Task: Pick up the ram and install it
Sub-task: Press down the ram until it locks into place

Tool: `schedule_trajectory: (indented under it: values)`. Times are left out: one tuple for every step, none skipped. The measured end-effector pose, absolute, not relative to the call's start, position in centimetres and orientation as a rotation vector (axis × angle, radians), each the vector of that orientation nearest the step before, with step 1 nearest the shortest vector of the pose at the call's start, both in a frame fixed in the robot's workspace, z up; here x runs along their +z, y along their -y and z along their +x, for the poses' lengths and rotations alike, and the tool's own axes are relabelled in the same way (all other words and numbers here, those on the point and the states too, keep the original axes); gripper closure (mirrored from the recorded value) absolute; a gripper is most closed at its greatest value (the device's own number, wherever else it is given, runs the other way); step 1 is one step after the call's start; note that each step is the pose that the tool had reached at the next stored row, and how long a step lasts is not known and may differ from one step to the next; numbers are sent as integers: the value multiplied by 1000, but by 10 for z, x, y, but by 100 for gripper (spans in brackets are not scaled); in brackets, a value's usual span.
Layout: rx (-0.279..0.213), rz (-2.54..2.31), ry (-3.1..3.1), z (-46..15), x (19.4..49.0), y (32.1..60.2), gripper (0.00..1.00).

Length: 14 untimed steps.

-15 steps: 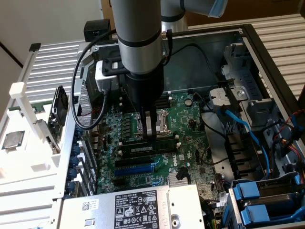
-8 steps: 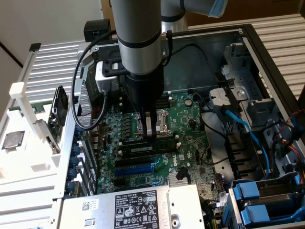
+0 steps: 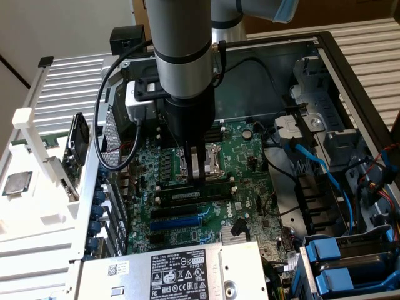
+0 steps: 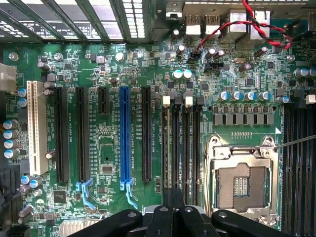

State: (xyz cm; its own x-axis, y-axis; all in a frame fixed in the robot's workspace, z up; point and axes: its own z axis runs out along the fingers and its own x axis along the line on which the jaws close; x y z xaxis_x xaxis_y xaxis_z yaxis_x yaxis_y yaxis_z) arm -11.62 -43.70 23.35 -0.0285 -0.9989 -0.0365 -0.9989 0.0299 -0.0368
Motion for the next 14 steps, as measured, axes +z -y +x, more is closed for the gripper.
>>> schedule_trajectory:
  values:
    - [-2, -2153, -2216, -116, 233, 437, 89]
    - [-1, -2153, -2216, -116, 233, 437, 89]
    - [-2, -2153, -2216, -116, 233, 437, 89]
    - [-2, -2153, -2216, -116, 232, 437, 89]
    - [-2, -2153, -2216, -116, 232, 437, 89]
    - [-2, -2153, -2217, -116, 232, 437, 89]
    - [-2, -2153, -2217, -116, 232, 437, 89]
    - [-2, -2153, -2217, -116, 231, 437, 89]
    - [-2, -2153, -2217, -116, 231, 437, 89]
    - [-2, -2153, -2216, -116, 231, 437, 89]
    - [-2, -2153, -2216, -116, 231, 437, 89]
    - [-2, -2153, -2217, -116, 230, 437, 89]
    - [-2, -2153, -2217, -116, 230, 437, 89]
    - [-2, -2153, -2217, -116, 230, 437, 89]
